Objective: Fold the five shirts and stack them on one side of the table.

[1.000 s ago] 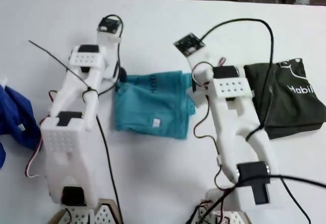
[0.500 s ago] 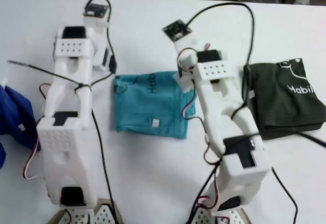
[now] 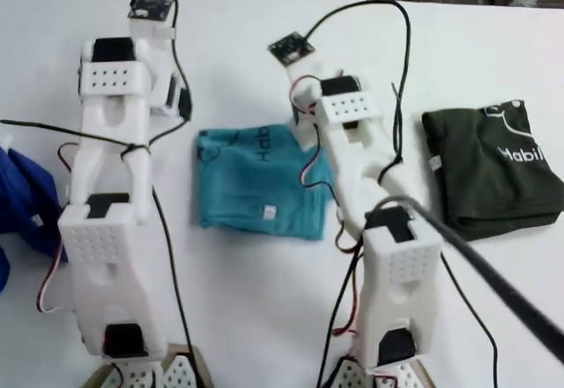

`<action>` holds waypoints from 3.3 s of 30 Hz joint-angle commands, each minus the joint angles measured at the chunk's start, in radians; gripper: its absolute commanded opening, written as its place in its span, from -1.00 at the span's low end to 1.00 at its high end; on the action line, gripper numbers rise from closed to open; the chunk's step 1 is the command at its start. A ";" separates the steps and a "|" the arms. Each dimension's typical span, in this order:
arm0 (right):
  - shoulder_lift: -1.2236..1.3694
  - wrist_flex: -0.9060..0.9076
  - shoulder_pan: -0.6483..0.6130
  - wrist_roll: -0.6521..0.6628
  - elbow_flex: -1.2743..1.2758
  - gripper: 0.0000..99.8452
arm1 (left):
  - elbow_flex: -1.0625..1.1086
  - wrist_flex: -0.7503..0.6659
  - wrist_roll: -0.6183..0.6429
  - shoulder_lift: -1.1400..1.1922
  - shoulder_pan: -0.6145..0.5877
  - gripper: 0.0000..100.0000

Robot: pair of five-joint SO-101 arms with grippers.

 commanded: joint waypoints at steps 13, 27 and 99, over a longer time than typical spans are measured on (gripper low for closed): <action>0.125 0.142 0.002 -0.043 -0.269 -0.85 | -0.038 -0.006 0.005 -0.032 -0.008 -0.51; 0.125 0.173 0.088 -0.038 -0.359 -0.96 | -0.047 -0.023 0.005 0.063 -0.008 -0.51; 0.249 0.318 -0.004 -0.038 -0.436 -0.82 | -0.048 -0.023 0.003 0.060 -0.009 -0.51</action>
